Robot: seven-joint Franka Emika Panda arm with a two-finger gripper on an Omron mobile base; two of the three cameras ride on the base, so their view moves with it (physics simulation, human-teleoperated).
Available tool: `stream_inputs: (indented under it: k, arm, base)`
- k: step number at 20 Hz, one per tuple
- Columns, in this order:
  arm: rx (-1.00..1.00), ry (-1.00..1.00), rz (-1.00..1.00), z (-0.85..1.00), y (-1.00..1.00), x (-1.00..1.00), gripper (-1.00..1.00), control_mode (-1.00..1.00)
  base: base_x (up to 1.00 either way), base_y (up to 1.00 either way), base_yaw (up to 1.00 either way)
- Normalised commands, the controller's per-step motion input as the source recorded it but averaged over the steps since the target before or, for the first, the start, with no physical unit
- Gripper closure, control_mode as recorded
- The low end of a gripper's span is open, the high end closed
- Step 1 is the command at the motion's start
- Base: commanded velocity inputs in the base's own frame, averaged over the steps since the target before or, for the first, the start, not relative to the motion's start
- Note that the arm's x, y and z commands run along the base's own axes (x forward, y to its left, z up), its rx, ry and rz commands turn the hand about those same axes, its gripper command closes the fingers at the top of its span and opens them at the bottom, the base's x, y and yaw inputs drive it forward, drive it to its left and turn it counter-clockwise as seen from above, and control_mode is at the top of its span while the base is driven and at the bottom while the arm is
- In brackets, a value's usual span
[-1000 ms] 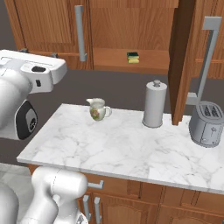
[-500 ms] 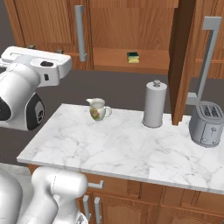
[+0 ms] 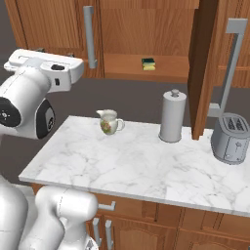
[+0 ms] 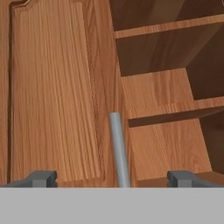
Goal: Pick the sponge and sponge from the cabinet and place them on the counter.
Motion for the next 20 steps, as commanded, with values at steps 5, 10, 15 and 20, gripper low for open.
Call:
stream_inputs:
  k: [5, 10, 15, 20]
  arm:
    - [0.0, 0.0, 0.0, 0.0, 0.0, 0.3, -1.0, -1.0]
    - [0.0, 0.0, 0.0, 0.0, 0.0, 0.35, -1.0, -1.0]
    - [0.0, 0.0, 0.0, -0.01, 0.0, 0.37, -1.0, -1.0]
    - [0.0, 0.0, 0.0, 0.0, 0.0, 0.29, -1.0, -1.0]
  base:
    - [0.0, 0.0, 0.0]
    - [0.0, 0.0, 0.0]
    - [0.0, 0.0, 0.0]
    - [0.0, 0.0, 0.0]
